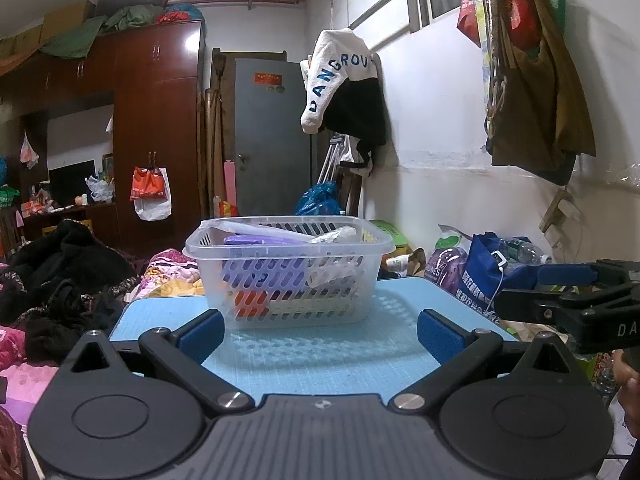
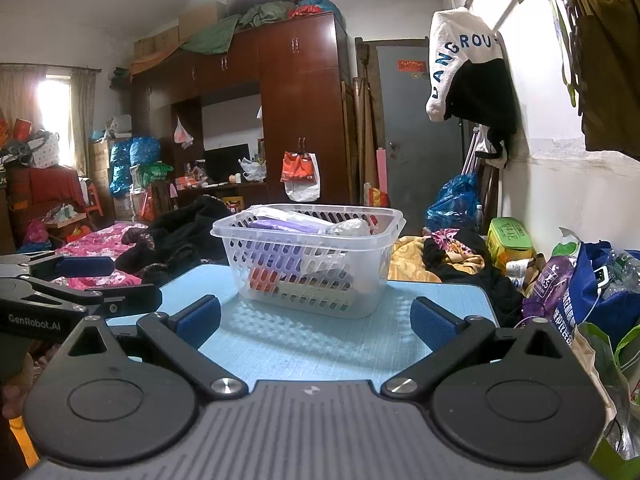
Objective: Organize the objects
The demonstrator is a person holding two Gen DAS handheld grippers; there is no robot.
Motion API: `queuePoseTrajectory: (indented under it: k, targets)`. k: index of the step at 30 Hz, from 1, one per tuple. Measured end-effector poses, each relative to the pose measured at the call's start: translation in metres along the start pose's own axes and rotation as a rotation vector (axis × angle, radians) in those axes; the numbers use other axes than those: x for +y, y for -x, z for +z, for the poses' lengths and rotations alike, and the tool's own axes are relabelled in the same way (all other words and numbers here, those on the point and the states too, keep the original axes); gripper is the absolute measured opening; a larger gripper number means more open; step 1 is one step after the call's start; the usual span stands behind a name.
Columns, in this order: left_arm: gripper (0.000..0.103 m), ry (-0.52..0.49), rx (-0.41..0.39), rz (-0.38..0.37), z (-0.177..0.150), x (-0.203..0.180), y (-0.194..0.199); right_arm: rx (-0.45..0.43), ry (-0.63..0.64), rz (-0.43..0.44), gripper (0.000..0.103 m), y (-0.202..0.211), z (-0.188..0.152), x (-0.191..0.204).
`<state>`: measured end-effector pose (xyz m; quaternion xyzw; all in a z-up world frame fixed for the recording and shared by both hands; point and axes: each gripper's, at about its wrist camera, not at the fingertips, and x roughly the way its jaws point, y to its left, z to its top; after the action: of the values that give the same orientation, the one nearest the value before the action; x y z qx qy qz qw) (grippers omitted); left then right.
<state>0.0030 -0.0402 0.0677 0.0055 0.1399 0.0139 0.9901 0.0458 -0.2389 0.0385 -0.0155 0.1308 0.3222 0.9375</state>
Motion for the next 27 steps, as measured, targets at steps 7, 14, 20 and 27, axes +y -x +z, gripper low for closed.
queuePoseTrajectory:
  k: [7,14,20,27]
  targets:
    - [0.103,0.000,0.001,-0.002,-0.0005,0.0001,-0.0001,-0.001,0.000,0.001,0.103,0.0003,0.0001,0.0002]
    - [0.103,0.005,0.002,0.003,-0.0008,0.0000,-0.0022,-0.001,0.000,0.001,0.103,0.0002,0.0001,-0.0001]
    - [0.103,0.002,0.001,0.001,-0.0017,-0.0004,-0.0032,0.000,0.001,0.001,0.103,0.0003,0.0002,0.0005]
    - [0.103,0.005,0.003,0.002,-0.0013,-0.0004,-0.0038,-0.001,-0.001,0.002,0.103,-0.0002,0.0004,0.0003]
